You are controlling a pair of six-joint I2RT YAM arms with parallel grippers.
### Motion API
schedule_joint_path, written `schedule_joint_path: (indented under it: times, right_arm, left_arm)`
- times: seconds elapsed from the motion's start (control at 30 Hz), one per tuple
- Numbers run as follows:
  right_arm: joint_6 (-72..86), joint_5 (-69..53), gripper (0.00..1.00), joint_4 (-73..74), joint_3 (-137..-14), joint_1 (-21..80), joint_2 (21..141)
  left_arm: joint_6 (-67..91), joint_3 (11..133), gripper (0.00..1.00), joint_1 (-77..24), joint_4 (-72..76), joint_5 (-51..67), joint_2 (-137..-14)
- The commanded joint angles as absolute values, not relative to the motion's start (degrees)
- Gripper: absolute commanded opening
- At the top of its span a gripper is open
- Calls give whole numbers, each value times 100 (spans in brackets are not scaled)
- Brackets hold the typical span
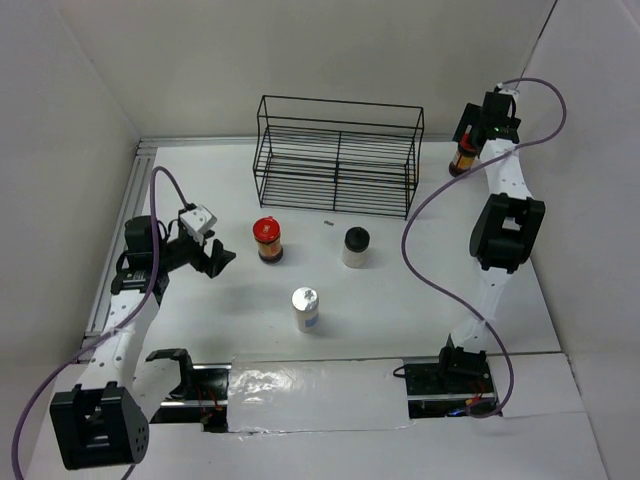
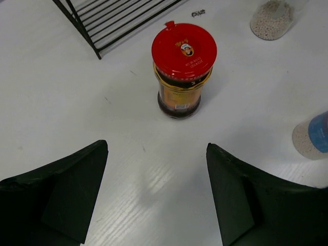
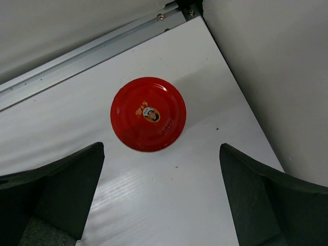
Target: Organize the condiment bottles
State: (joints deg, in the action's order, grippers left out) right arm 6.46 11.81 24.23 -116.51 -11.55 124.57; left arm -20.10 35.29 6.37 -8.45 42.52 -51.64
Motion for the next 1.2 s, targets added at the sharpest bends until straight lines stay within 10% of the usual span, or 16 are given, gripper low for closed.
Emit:
schedule_joint_path:
  times: [0.0, 0.43, 0.8, 1.17]
  right_arm:
    - [554, 1100, 100, 1863, -12154, -1187, 12787]
    - [606, 1362, 99, 1775, -12920, -1063, 13860]
    - [379, 1687, 39, 1705, -12526, -950, 13317]
    - [114, 2830, 24, 1609, -12113, -405, 10964]
  left_arm:
    - [-1828, 3753, 90, 799, -554, 4526, -5431]
    - [-2136, 3823, 91, 932, -246, 4456, -5704]
    - [-2153, 3700, 92, 949, -62, 4359, -5581]
    - [-1934, 3569, 92, 940, -123, 4298, -5282]
